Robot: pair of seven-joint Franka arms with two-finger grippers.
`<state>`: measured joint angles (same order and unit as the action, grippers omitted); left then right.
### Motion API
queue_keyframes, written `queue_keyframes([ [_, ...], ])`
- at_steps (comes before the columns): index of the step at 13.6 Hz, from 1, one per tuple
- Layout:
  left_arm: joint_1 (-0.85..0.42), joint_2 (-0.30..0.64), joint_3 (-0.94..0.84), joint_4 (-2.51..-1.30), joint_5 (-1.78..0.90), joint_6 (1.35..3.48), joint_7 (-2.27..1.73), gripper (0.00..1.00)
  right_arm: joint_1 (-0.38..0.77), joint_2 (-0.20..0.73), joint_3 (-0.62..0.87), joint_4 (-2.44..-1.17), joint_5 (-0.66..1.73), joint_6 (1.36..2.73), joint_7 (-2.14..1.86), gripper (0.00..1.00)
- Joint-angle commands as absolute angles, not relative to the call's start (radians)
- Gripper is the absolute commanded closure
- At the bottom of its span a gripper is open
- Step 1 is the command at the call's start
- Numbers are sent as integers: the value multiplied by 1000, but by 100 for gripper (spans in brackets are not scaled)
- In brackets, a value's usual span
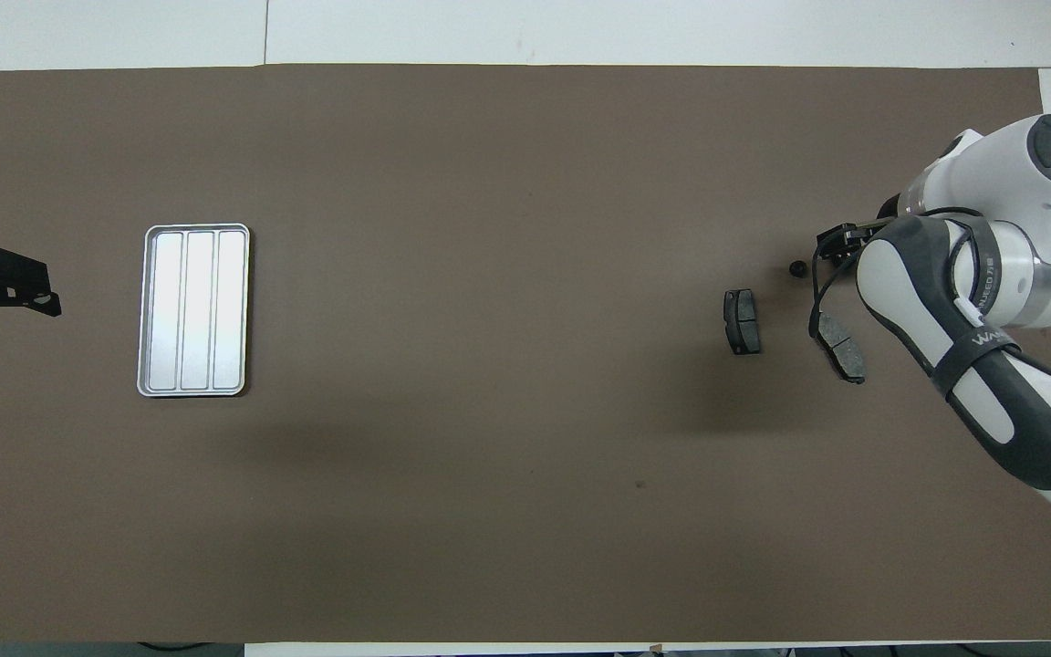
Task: Pick bearing gear from pile to tray
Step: 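Reach the right gripper down and grasp the black bearing gear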
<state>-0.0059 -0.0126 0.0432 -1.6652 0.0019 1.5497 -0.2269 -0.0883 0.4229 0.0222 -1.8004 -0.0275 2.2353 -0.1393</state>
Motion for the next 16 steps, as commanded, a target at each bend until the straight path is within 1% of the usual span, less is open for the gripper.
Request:
queue_keyframes([
  [1,-6,-40,46,-1695,-9,1568,-221,0,-89,449,25,-1792,-31,2241,-127,0],
  [5,-6,-40,44,-1695,-9,1568,-221,0,-90,457,26,-1795,-31,2243,-130,0],
  [7,-5,-40,46,-1695,-9,1568,-221,0,-94,468,26,-1799,-31,2282,-133,0],
  [13,-5,-40,46,-1695,-9,1568,-221,0,-97,483,26,-1804,-31,2313,-132,0],
  [14,-5,-40,45,-1695,-9,1568,-221,0,-95,486,26,-1804,-31,2313,-130,2],
  [15,-6,-40,46,-1695,-9,1568,-221,0,-95,486,26,-1804,-31,2312,-129,12],
  [16,-6,-40,46,-1695,-9,1568,-221,0,-95,486,26,-1804,-31,2310,-127,24],
])
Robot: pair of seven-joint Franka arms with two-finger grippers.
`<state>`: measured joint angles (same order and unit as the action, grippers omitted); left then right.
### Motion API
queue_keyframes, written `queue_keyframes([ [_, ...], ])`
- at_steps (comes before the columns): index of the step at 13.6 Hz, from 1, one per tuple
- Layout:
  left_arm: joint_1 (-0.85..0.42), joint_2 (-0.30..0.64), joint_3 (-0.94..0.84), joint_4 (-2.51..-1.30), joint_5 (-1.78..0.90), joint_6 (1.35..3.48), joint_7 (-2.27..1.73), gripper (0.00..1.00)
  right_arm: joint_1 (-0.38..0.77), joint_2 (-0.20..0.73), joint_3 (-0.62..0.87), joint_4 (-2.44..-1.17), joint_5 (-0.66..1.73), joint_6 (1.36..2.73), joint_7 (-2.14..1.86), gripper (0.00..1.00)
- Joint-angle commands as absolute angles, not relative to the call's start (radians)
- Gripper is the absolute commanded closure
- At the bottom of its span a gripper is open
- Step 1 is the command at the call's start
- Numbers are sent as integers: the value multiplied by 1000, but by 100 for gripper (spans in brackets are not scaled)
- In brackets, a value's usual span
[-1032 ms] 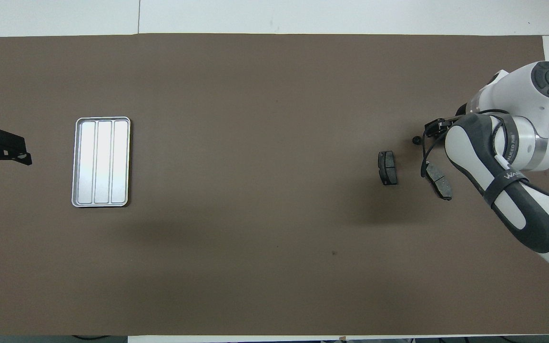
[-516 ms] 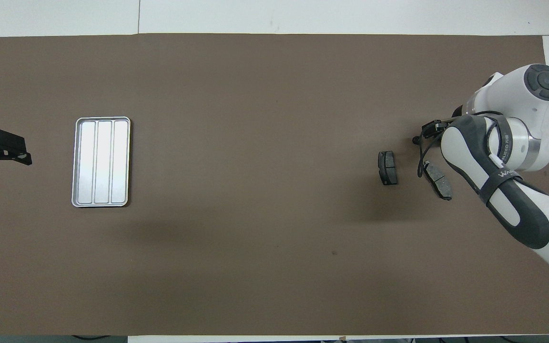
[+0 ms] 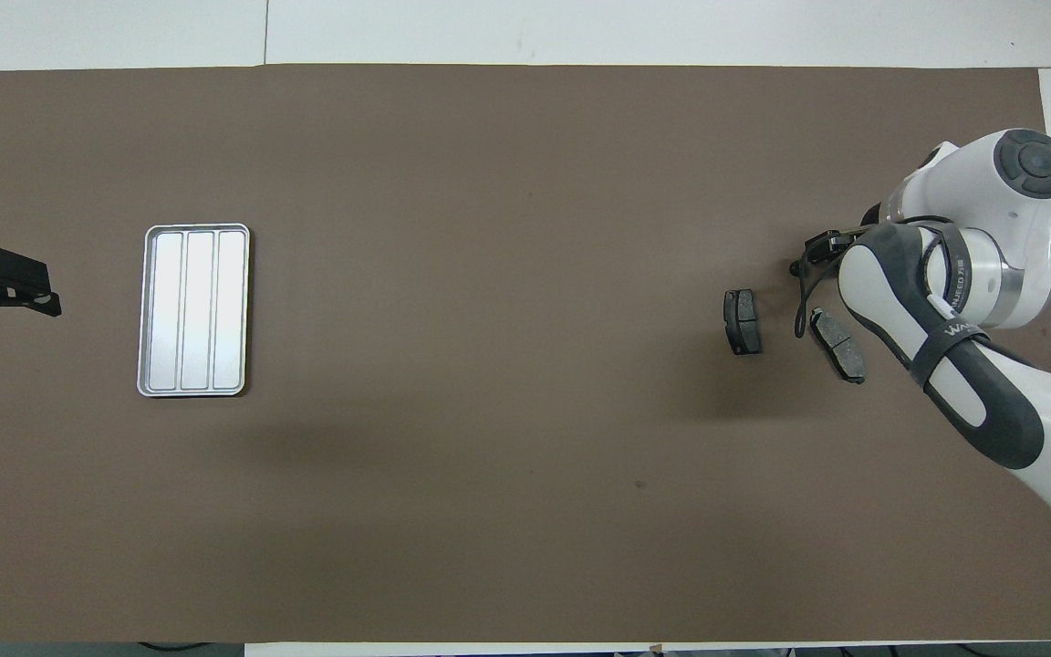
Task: Pick bearing gear from pile to tray
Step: 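Reach the right gripper down and grasp the black bearing gear, then carry the bearing with the right gripper to the table center and release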
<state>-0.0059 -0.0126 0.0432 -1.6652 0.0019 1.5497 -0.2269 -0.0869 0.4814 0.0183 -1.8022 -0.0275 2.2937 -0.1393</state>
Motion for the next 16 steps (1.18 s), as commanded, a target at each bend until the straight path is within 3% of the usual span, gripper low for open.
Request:
queue_keyframes([
  [1,-5,-40,45,-1695,-9,1568,-221,0,-95,486,26,-1804,-31,2304,-126,35],
  [8,-5,-40,44,-1695,-9,1568,-221,0,-94,483,26,-1799,-29,2286,-123,95],
  [11,-5,-40,45,-1695,-9,1568,-221,0,-87,477,26,-1749,-31,2220,-123,100],
  [16,-5,-40,44,-1695,-9,1568,-221,0,-63,456,51,-1510,-21,1961,-91,100],
])
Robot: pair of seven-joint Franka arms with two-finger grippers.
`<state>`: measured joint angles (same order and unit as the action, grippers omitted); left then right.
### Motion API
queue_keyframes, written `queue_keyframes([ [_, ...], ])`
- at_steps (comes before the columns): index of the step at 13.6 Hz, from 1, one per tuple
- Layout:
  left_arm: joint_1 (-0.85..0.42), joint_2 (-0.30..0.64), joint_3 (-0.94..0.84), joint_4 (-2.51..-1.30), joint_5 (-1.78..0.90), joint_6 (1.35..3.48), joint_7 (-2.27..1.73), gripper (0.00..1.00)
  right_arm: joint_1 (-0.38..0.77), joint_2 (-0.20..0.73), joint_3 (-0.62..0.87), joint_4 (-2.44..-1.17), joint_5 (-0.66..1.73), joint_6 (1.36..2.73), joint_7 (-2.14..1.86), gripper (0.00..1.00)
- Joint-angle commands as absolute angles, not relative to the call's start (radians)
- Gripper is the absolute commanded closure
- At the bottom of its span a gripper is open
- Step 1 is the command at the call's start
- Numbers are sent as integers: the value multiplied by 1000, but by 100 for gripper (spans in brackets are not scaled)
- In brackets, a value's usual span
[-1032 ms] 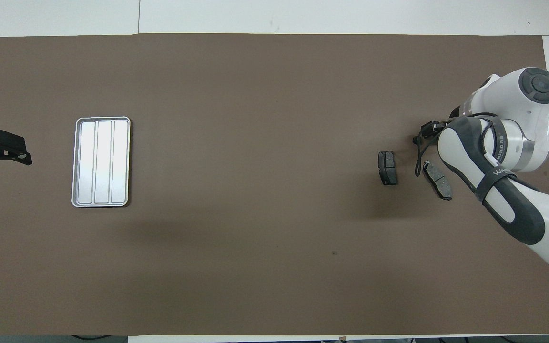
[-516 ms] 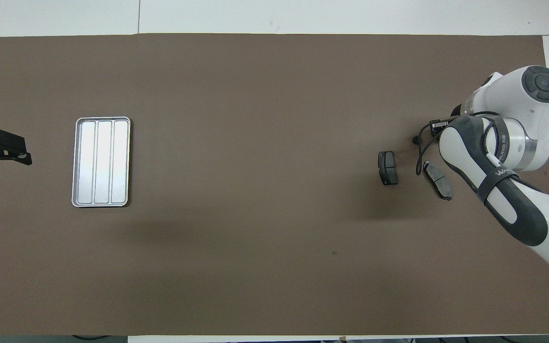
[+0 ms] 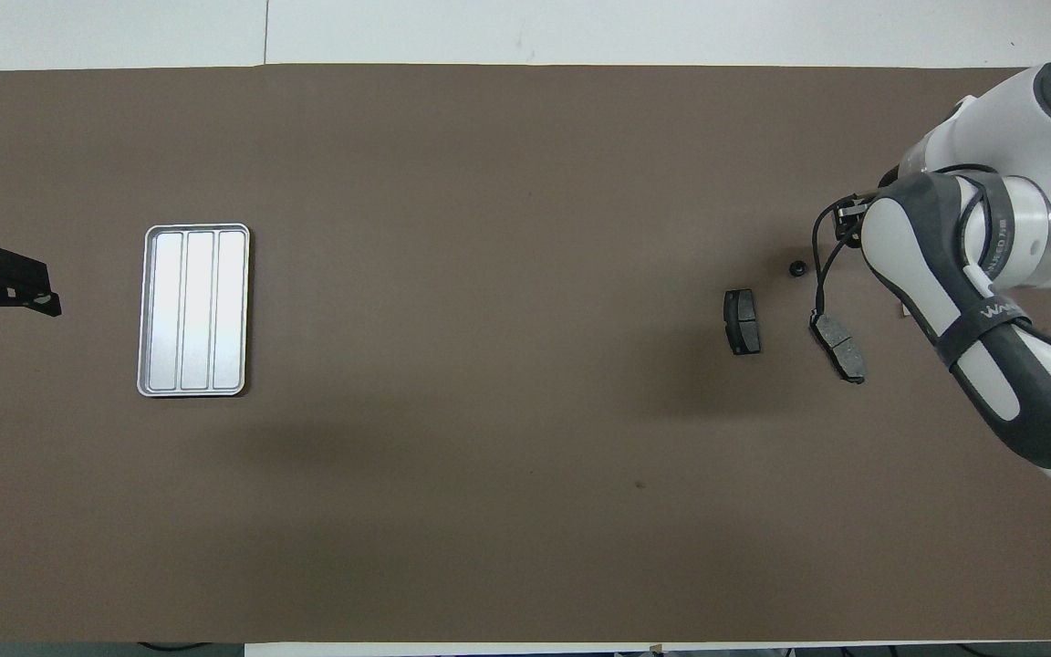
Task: Pick bearing gear from pile to tray
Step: 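Carry the bearing with the right gripper to the table center and release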
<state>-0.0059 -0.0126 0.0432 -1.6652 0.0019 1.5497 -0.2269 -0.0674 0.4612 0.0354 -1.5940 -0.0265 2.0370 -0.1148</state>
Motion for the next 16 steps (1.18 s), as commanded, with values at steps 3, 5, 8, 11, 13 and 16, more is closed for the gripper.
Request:
queue_keyframes([
  [3,-5,-40,46,-1695,-9,1568,-221,0,-45,437,133,-1422,-18,1879,38,99],
  [5,-5,-40,45,-1695,-9,1568,-221,0,20,437,159,-1393,-21,1859,177,99],
  [8,-5,-40,44,-1695,-9,1568,-221,0,170,422,158,-1400,-34,1870,360,99],
  [11,-5,-40,46,-1695,-9,1568,-221,0,299,397,160,-1437,-34,1882,547,99],
  [13,-5,-40,46,-1695,-9,1568,-221,0,369,388,160,-1485,-34,1917,635,99],
  [16,-5,-40,44,-1695,-9,1568,-221,0,465,393,161,-1526,-23,1957,673,99],
])
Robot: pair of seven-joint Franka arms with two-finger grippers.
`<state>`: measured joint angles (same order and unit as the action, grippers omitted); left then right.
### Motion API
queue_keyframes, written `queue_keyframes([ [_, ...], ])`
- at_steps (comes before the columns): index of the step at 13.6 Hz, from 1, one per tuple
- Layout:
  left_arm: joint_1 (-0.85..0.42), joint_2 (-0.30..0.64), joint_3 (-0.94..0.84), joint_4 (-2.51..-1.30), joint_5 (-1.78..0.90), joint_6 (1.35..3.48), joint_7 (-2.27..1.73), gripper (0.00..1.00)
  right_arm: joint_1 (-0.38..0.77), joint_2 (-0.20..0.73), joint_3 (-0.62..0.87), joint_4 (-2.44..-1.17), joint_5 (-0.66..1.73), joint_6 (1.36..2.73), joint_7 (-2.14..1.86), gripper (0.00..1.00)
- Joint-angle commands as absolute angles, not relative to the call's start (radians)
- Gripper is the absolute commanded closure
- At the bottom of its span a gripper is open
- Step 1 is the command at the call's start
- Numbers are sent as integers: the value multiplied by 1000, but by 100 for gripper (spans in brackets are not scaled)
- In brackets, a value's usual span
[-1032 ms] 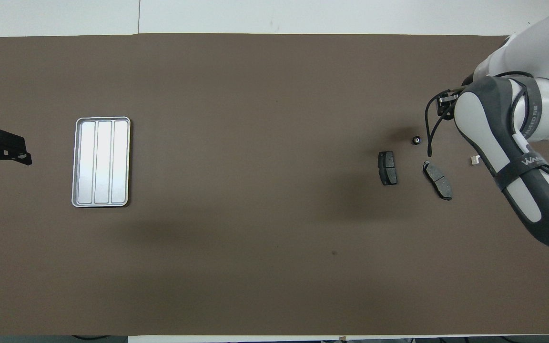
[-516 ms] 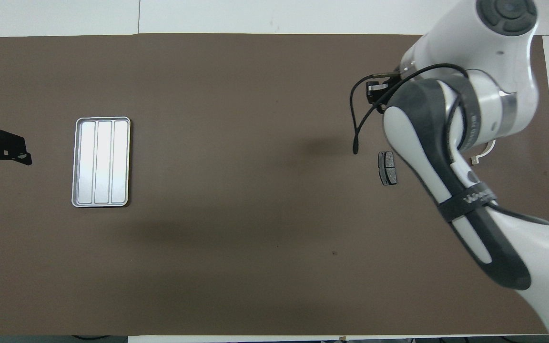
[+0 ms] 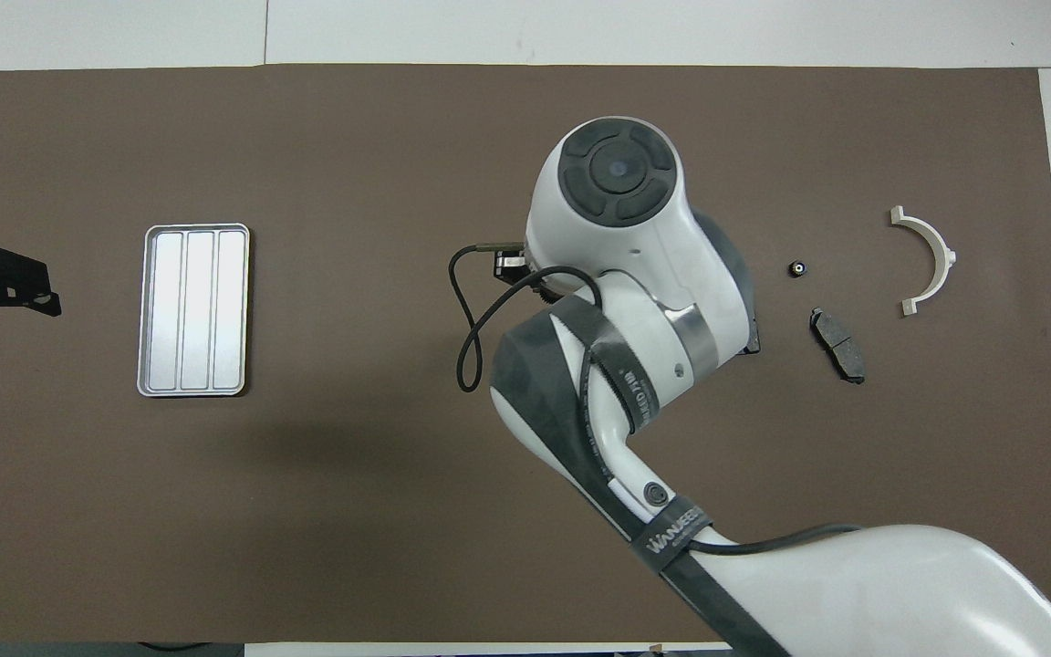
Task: Pick bearing gear from pile to tray
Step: 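Carry the bearing with the right gripper to the table center and release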
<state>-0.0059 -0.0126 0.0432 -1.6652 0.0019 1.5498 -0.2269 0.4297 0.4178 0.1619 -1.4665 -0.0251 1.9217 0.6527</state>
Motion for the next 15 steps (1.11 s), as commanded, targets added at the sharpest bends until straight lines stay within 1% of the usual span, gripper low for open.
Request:
queue_keyframes([
  [1,-5,-40,44,-1695,-9,1568,-221,0,483,396,161,-1540,-18,1971,672,99],
  [3,-5,-40,46,-1695,-9,1568,-221,0,492,396,166,-1606,-18,2038,672,98],
  [6,-5,-40,46,-1695,-9,1568,-221,0,506,423,164,-1673,-18,2152,672,97],
  [11,-6,-40,46,-1695,-9,1568,-221,0,534,491,164,-1680,-18,2252,675,95],
  [15,-5,-40,44,-1695,-9,1568,-221,0,537,508,164,-1687,-18,2281,675,92],
])
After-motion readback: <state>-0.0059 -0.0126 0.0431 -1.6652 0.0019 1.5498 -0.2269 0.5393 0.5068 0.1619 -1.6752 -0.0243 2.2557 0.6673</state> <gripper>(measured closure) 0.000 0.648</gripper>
